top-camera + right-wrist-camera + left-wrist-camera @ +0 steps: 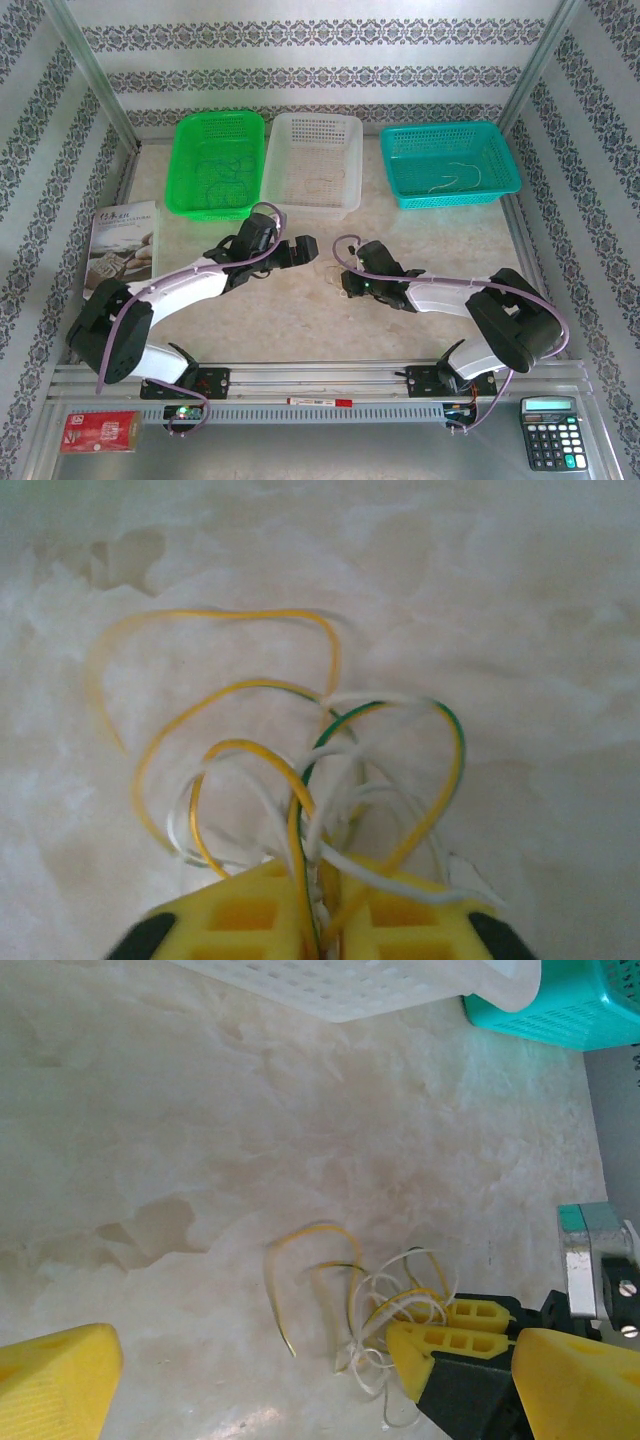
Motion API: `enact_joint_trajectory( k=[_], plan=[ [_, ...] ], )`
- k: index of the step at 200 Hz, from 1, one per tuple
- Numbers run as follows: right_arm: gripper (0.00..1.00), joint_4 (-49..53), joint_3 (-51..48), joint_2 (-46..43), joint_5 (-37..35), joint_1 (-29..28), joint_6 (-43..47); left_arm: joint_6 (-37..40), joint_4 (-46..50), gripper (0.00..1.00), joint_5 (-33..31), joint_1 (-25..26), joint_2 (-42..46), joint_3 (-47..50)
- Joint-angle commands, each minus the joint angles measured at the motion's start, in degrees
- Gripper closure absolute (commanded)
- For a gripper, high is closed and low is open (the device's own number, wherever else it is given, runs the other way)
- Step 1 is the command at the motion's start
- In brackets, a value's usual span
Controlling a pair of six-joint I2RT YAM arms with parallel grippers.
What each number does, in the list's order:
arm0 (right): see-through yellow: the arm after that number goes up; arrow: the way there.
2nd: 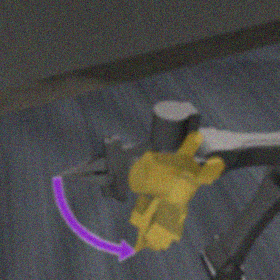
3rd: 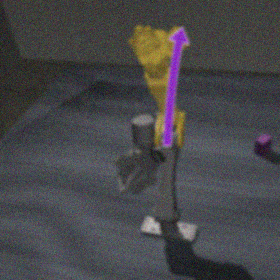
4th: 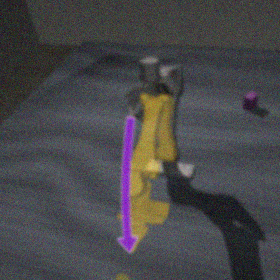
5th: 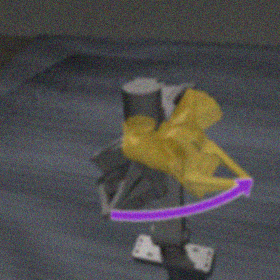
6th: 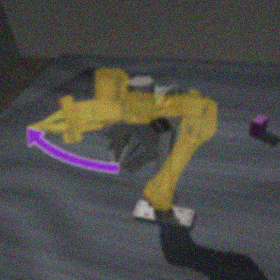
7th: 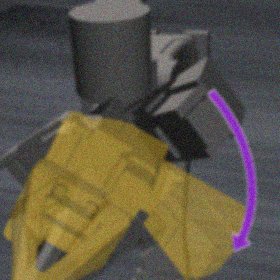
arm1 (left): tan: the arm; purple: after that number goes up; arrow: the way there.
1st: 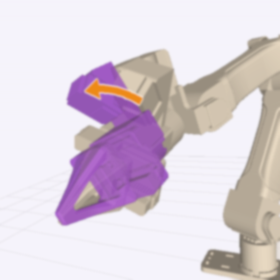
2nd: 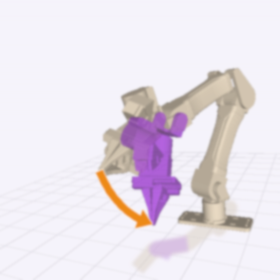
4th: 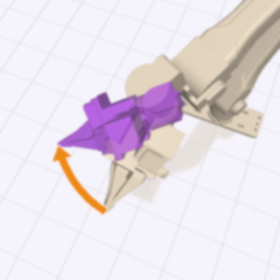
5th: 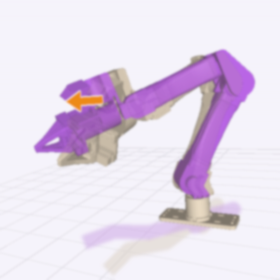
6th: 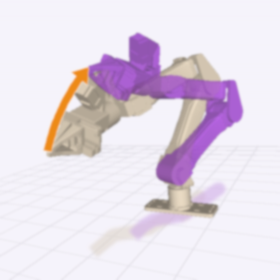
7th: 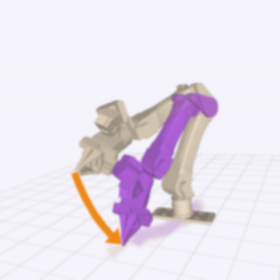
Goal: Untangle the cables
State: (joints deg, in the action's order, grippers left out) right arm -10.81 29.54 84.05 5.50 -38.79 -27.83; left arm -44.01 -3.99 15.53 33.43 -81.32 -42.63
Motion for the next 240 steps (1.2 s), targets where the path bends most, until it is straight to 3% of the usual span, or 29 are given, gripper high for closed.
enact_joint_trajectory(
  k=[1, 130, 240],
  plan=[
    [1.0, -2.44, -0.17, -0.8, 0.93, -0.19, 0.77, -0.63, -2.95, 0.0, -1.02, 1.07, -1.36, -1.7],
    [1.0, -1.69, -4.05, -17.32, 3.93, -0.37, -0.02, -3.22, -9.34, 0.03, 1.56, 2.15, -6.94, -3.56],
    [1.0, -2.2, -3.79, -18.92, 3.82, -0.39, -0.84, -11.32, -23.31, 0.38, 3.93, 4.27, -8.91, 1.61]
  ],
)
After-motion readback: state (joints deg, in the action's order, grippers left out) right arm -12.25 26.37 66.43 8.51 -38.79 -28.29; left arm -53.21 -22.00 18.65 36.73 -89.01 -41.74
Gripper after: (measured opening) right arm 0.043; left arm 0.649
